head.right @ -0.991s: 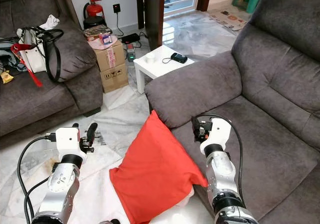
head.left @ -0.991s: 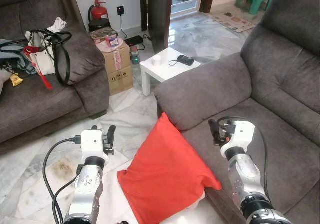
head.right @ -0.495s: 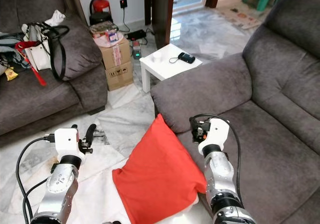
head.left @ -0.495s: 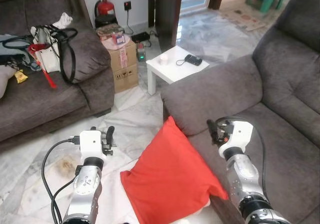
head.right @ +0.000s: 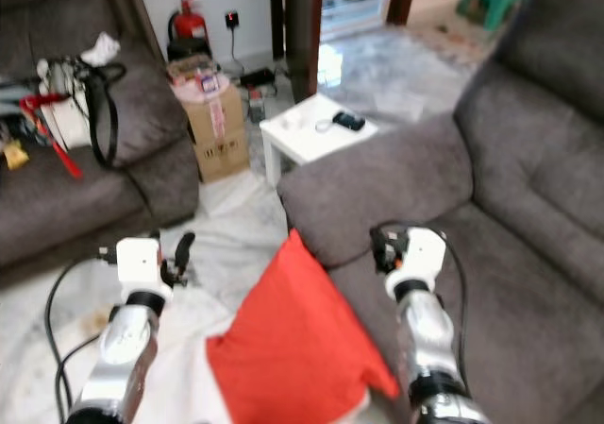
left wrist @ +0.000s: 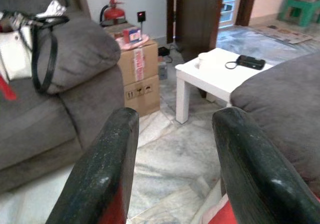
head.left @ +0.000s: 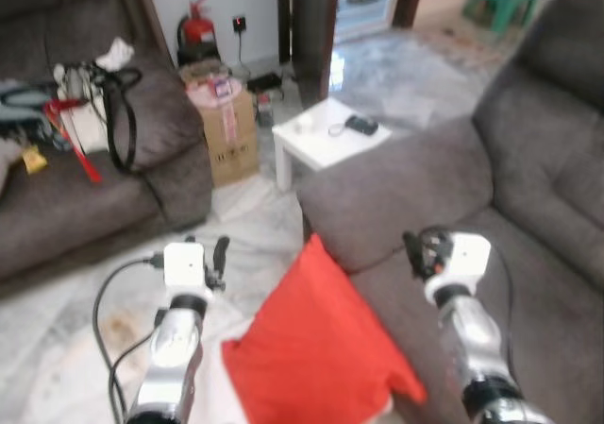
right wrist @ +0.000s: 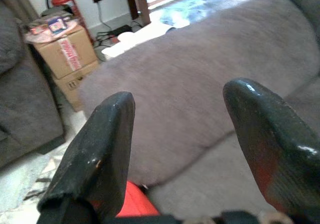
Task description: Move the pillow to the sofa from floor
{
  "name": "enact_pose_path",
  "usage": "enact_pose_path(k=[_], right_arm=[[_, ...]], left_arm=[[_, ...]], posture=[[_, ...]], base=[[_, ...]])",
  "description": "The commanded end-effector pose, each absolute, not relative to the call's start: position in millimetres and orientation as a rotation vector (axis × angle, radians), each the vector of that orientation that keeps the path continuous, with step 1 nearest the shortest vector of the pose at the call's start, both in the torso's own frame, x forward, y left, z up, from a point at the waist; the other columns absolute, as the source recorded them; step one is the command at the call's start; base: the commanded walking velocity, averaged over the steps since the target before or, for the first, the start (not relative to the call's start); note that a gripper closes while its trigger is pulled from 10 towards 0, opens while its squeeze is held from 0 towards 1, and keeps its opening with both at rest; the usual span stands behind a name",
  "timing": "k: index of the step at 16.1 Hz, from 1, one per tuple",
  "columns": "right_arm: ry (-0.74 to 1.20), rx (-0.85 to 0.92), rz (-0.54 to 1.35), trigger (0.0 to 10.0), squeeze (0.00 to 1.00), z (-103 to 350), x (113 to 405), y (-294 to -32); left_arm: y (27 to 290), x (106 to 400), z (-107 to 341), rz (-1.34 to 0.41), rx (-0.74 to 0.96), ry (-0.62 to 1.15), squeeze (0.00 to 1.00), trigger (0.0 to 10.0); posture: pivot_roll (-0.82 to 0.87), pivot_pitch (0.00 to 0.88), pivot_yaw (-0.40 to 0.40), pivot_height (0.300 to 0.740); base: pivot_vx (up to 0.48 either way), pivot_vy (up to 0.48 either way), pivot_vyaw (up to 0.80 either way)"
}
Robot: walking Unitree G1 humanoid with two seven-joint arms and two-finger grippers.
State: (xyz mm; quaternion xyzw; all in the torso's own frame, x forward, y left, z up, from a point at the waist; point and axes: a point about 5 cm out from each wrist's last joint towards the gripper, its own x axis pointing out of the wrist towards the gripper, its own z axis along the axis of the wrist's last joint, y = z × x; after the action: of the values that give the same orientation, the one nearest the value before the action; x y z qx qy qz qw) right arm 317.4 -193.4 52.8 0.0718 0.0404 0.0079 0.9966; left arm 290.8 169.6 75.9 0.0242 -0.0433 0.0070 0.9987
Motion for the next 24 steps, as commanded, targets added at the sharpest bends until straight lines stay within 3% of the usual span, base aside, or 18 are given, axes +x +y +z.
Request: enact_pose_path(k=[1,11,14,16,19,24], right_arm=[[0.074,0.153,0.035,10.0,0.0,54.8,319.9,-186.1],[0.103,0.152,0.033,10.0,0.0,47.4,314.6,-188.2],[0.086,0.133,0.028,10.0,0.0,43.1,304.0,-191.9],[0.035,0.133,-0.014,10.0,0.0,43.6,288.0,-203.1],[-0.053,0.145,-0.009,10.0,0.0,61.2,290.0,-201.5],[-0.078,0.142,0.006,10.0,0.0,73.9,296.5,-197.4]], left_arm=[[176.1,287.6,71.3,0.031,0.065,-0.061,0.0,10.0],[168.7,281.1,58.1,-0.041,0.064,0.0,0.0,10.0],[172.7,274.5,63.9,-0.019,0.141,-0.041,0.0,10.0],[185.9,266.1,90.6,0.087,0.157,-0.148,0.0,10.0],[187.7,262.8,110.2,0.094,0.228,-0.23,0.0,10.0],[180.1,259.4,104.5,0.082,0.233,-0.192,0.0,10.0]], posture=[[-0.02,0.12,-0.02,0.74],[-0.02,0.119,-0.018,0.74],[-0.02,0.115,-0.017,0.74],[-0.02,0.114,-0.01,0.74],[-0.01,0.09,-0.004,0.74],[-0.01,0.033,-0.008,0.74]], base=[[0.266,0.0,0.0],[0.026,0.0,0.0],[0.0,0.0,0.0],[0.0,0.0,0.0],[0.0,0.0,0.0],[0.0,0.0,0.0]])
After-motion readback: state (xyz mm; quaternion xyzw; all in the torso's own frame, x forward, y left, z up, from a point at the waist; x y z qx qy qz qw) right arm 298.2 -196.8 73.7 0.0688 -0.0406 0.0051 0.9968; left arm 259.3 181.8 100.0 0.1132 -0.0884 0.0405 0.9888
